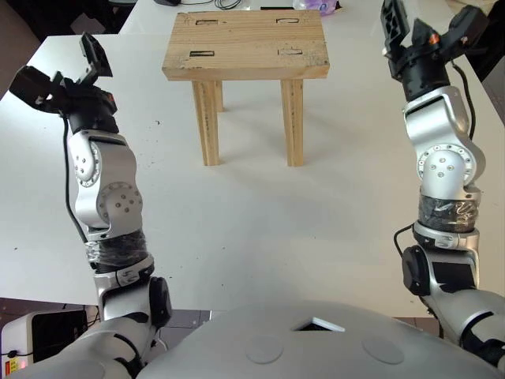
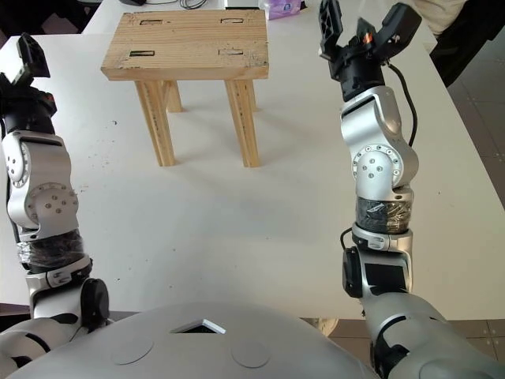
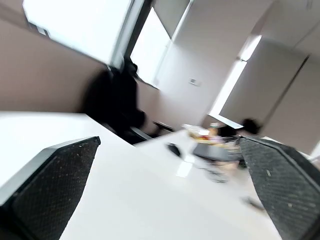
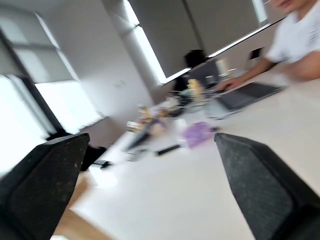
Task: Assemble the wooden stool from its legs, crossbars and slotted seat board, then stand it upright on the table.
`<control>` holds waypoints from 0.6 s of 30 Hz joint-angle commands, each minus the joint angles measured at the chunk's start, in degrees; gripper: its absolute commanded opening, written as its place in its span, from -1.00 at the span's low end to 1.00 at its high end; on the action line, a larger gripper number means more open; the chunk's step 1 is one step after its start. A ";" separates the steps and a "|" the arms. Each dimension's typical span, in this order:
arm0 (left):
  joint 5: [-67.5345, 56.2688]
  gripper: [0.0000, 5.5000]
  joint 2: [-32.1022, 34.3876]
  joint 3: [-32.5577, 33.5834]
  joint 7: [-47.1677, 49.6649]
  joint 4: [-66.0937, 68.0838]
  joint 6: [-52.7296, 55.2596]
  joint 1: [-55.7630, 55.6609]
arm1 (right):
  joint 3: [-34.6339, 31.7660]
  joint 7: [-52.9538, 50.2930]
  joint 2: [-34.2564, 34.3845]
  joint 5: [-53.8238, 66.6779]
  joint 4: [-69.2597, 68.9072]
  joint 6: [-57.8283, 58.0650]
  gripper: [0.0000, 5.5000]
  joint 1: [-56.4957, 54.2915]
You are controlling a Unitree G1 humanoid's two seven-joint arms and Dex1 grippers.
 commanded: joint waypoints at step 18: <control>23.45 0.86 -8.97 -3.97 -4.11 15.98 -10.00 2.34 | 6.22 -0.88 9.16 -34.82 11.77 -11.93 0.68 3.42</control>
